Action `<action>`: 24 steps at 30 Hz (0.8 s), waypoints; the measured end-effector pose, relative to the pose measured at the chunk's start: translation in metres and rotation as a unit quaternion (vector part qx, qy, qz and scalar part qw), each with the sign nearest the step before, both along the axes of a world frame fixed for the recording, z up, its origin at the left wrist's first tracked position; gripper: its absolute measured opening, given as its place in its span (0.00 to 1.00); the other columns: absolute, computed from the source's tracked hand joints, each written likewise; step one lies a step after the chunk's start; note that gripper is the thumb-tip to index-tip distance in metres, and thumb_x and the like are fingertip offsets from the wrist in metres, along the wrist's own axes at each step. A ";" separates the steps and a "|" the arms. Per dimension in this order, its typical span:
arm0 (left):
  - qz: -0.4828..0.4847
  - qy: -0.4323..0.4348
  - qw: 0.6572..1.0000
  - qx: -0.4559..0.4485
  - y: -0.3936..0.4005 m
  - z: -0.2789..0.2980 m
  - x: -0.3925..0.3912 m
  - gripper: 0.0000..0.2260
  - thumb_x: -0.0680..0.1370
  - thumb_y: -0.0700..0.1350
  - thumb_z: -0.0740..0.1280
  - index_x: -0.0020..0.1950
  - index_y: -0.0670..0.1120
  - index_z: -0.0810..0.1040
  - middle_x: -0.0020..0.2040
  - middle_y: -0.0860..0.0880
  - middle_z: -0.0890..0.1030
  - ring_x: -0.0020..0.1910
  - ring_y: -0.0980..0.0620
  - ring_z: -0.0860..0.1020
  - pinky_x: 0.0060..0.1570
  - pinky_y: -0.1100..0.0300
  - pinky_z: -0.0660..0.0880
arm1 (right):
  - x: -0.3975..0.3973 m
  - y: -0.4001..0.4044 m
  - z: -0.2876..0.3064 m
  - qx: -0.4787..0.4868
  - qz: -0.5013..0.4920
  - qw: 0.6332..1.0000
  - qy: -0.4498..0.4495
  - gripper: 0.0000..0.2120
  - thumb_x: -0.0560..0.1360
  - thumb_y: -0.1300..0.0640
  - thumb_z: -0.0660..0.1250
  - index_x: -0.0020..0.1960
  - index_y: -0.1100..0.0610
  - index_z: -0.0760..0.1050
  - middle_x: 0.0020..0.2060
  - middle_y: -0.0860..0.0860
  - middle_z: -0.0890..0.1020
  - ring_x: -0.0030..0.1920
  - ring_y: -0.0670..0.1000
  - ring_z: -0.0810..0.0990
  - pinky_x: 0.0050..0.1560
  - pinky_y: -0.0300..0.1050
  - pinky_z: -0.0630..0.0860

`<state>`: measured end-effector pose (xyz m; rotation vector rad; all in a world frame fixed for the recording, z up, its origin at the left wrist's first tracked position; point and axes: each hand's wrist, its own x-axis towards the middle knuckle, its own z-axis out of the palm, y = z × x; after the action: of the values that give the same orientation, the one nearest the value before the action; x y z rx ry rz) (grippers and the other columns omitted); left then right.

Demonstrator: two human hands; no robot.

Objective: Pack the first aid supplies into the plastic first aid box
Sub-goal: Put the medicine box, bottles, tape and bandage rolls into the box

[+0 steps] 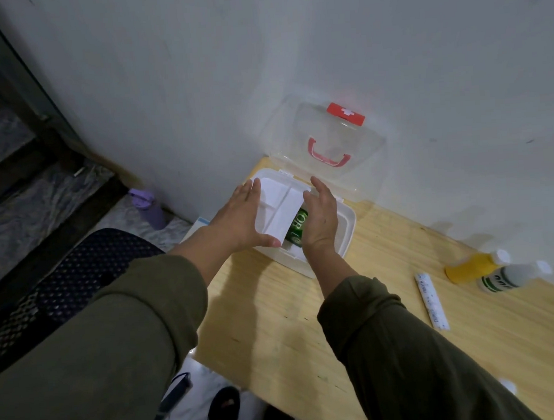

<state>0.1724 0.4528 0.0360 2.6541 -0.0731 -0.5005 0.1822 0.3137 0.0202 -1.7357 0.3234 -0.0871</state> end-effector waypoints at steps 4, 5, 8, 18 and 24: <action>-0.005 -0.001 1.000 0.009 -0.001 0.000 0.000 0.55 0.68 0.60 0.73 0.76 0.45 0.35 0.79 0.47 0.40 0.78 0.48 0.41 0.75 0.47 0.53 | 0.003 0.004 -0.001 0.013 -0.013 1.000 -0.005 0.15 0.79 0.55 0.57 0.64 0.53 0.72 0.66 0.51 0.71 0.66 0.51 0.69 0.70 0.49 0.64; -0.004 -0.001 1.000 0.008 -0.001 0.000 0.000 0.55 0.68 0.60 0.73 0.76 0.45 0.34 0.79 0.47 0.40 0.78 0.48 0.41 0.75 0.47 0.53 | 0.003 0.004 -0.002 0.016 -0.014 1.000 -0.008 0.15 0.78 0.54 0.57 0.62 0.53 0.73 0.65 0.52 0.72 0.66 0.51 0.69 0.70 0.50 0.64; -0.002 0.001 1.000 0.007 -0.001 0.000 0.000 0.55 0.67 0.60 0.73 0.76 0.45 0.34 0.79 0.47 0.40 0.78 0.48 0.41 0.75 0.48 0.52 | 0.004 0.004 -0.003 0.010 -0.014 1.000 -0.005 0.13 0.78 0.55 0.58 0.60 0.54 0.73 0.64 0.53 0.72 0.65 0.52 0.70 0.71 0.53 0.65; 0.004 -0.014 1.000 -0.011 -0.001 0.007 -0.005 0.52 0.69 0.59 0.72 0.77 0.45 0.38 0.79 0.46 0.41 0.78 0.47 0.41 0.76 0.47 0.50 | -0.009 -0.019 0.017 -0.146 0.016 0.988 -0.038 0.17 0.76 0.56 0.63 0.64 0.52 0.72 0.66 0.52 0.71 0.66 0.52 0.70 0.69 0.48 0.68; -0.045 -0.058 0.996 -0.050 -0.019 0.024 -0.009 0.48 0.71 0.57 0.71 0.78 0.47 0.43 0.79 0.49 0.44 0.78 0.50 0.41 0.76 0.48 0.48 | -0.030 -0.055 0.033 -0.252 -0.012 0.966 -0.060 0.22 0.75 0.55 0.65 0.69 0.50 0.69 0.70 0.52 0.67 0.71 0.49 0.64 0.63 0.36 0.58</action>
<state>0.1631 0.4343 0.0596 2.5871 -0.2468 -0.3616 0.1521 0.2583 0.0536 -2.2197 0.2458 -0.3130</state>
